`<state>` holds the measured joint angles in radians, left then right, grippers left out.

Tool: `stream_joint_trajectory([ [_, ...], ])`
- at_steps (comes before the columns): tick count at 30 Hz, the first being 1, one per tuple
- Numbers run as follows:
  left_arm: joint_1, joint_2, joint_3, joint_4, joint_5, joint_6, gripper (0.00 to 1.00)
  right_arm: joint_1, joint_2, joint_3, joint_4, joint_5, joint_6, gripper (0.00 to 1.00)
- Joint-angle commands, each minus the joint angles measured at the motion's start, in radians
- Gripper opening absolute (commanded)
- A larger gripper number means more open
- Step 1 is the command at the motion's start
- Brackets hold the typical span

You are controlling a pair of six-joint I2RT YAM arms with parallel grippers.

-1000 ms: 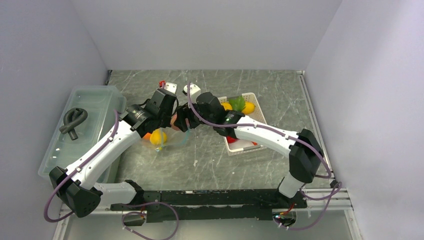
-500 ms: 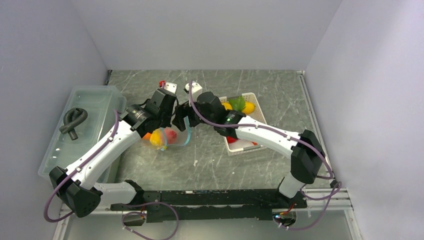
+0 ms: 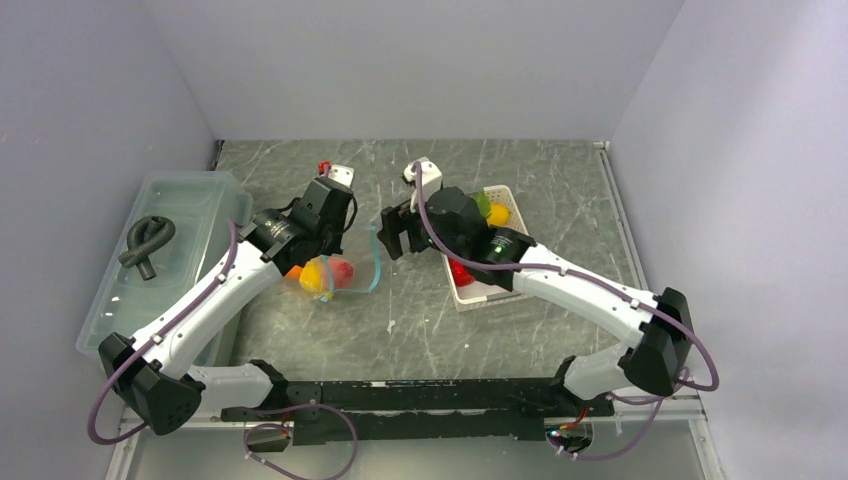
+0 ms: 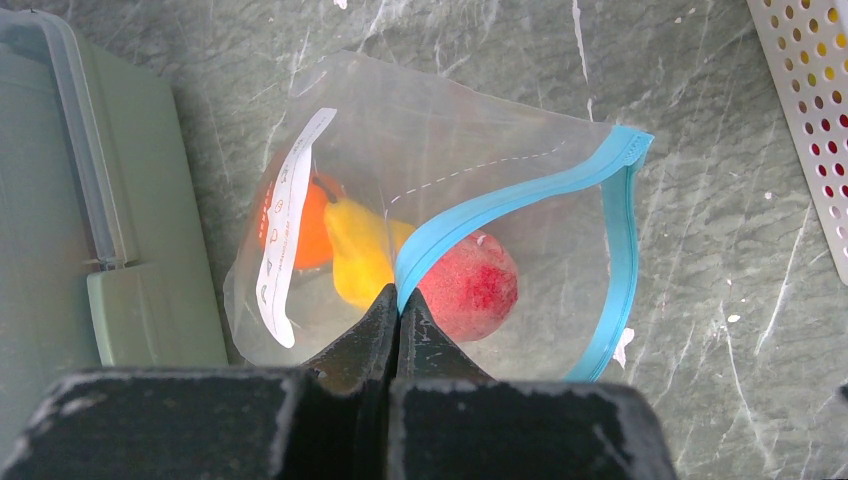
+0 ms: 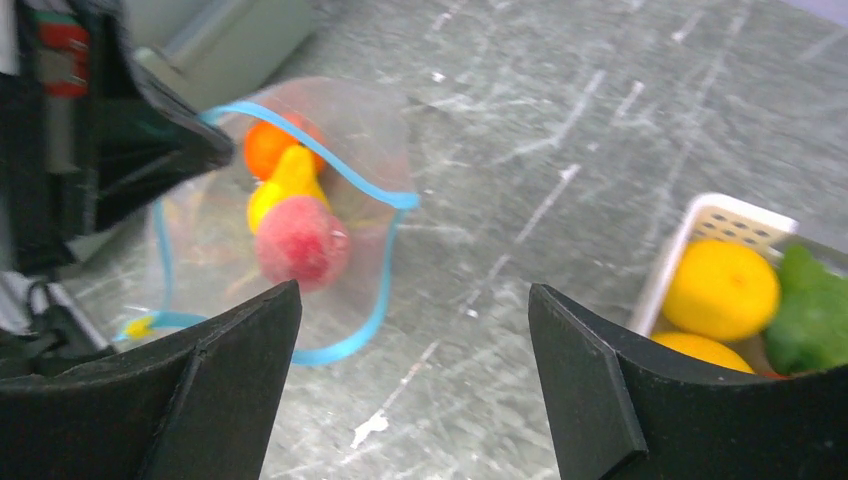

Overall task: Place the food in the zip-top bag and seal the zipper
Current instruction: Pick up the fake fruit from the bin.

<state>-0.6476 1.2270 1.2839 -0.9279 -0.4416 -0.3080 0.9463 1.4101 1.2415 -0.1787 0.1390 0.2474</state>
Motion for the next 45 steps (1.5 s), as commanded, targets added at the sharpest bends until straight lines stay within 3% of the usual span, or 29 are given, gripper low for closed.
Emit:
stream_joint_trajectory([
  [1,0.004,-0.020,0.000,0.025,-0.002,0.007,0.00,0.000,-0.071,-0.036,-0.081,0.164,-0.066,0.86],
  [12,0.003,-0.012,-0.002,0.024,-0.008,0.007,0.00,-0.060,-0.134,-0.059,-0.237,0.284,-0.078,0.82],
  [22,0.003,-0.008,-0.001,0.024,-0.010,0.008,0.00,-0.207,-0.162,-0.082,-0.385,0.185,-0.017,0.80],
  [31,0.003,-0.004,-0.002,0.026,-0.007,0.009,0.00,-0.318,-0.119,-0.118,-0.369,0.079,0.014,0.82],
  [45,0.003,-0.001,-0.002,0.023,-0.007,0.009,0.00,-0.410,0.107,-0.060,-0.301,-0.002,0.048,0.80],
])
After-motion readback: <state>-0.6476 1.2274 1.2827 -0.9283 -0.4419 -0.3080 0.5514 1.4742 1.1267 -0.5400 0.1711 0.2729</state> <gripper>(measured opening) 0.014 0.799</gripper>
